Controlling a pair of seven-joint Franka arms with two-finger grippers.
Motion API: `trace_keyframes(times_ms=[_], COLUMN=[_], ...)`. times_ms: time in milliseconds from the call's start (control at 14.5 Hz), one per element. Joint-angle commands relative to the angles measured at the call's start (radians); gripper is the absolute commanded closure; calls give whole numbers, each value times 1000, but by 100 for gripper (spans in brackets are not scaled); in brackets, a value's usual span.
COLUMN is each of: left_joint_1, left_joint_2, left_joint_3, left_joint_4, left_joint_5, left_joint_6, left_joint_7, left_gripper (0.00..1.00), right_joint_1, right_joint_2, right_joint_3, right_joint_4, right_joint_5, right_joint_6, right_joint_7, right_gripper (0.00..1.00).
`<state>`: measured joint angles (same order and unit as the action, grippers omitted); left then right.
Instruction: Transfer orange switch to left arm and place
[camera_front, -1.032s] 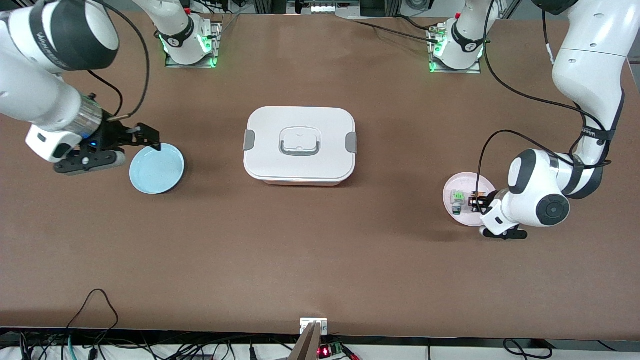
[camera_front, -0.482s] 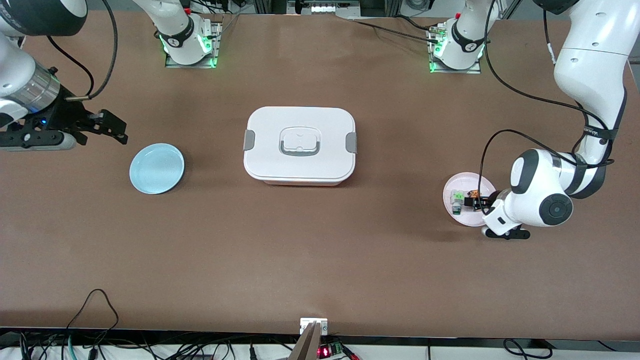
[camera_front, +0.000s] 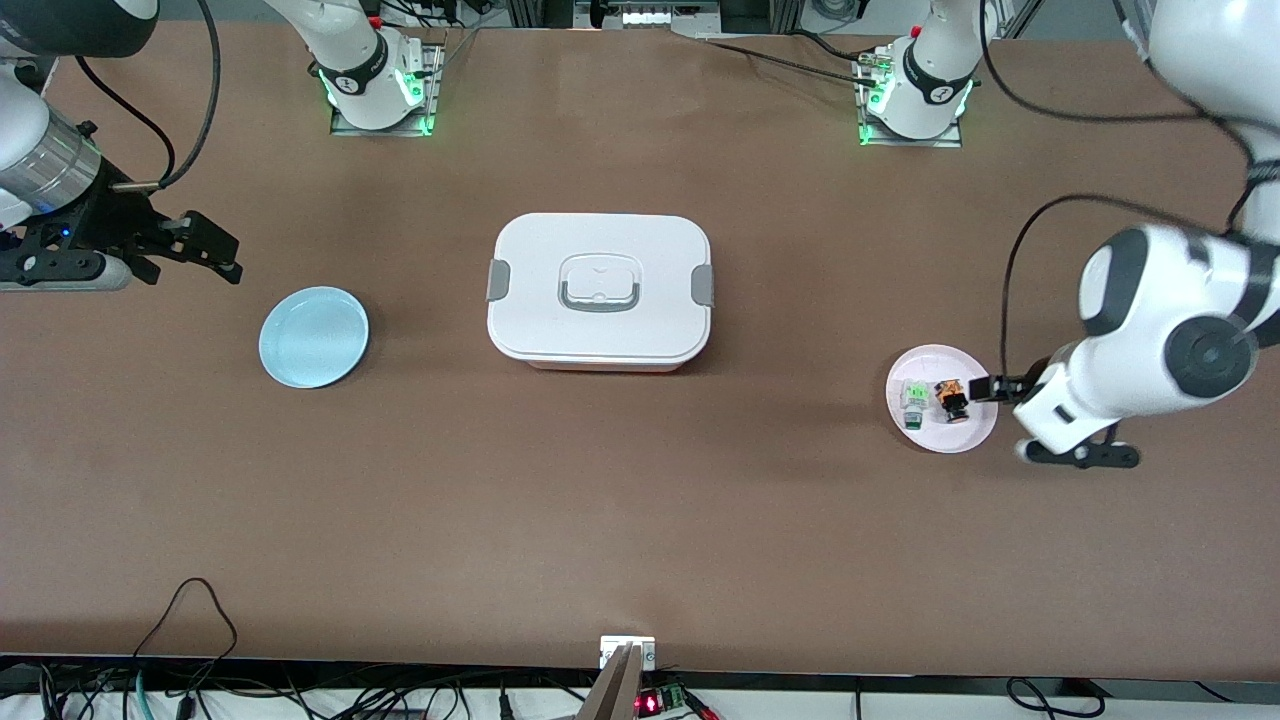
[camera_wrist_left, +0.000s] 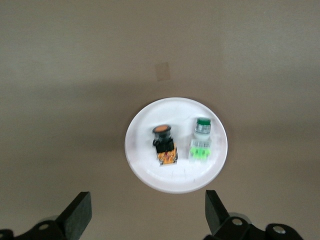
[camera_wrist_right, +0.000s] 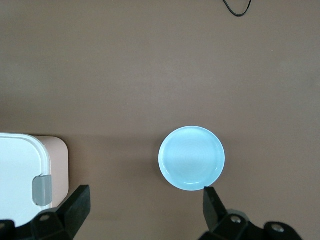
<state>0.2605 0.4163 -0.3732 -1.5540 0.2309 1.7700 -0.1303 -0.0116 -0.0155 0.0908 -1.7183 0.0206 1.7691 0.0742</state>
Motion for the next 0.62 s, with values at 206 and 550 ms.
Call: trace_keyframes(times_ms=[206,550], left_joint_1=[14,-67], left_joint_2=[-75,-256], left_joint_3=[-29,159], left_joint_4=[164,85], left_joint_5=[-36,-200], left_joint_6=[-198,-186], left_joint_7=[49,50], left_gripper=[0,0], right_joint_1=[13,18], right_joint_2=[2,2], right_joint_3=[-11,-11], right_joint_4=[66,72], right_joint_5=[-22,-25], right_joint_6=[-50,-50], right_joint_7=[7,15], right_gripper=[0,0])
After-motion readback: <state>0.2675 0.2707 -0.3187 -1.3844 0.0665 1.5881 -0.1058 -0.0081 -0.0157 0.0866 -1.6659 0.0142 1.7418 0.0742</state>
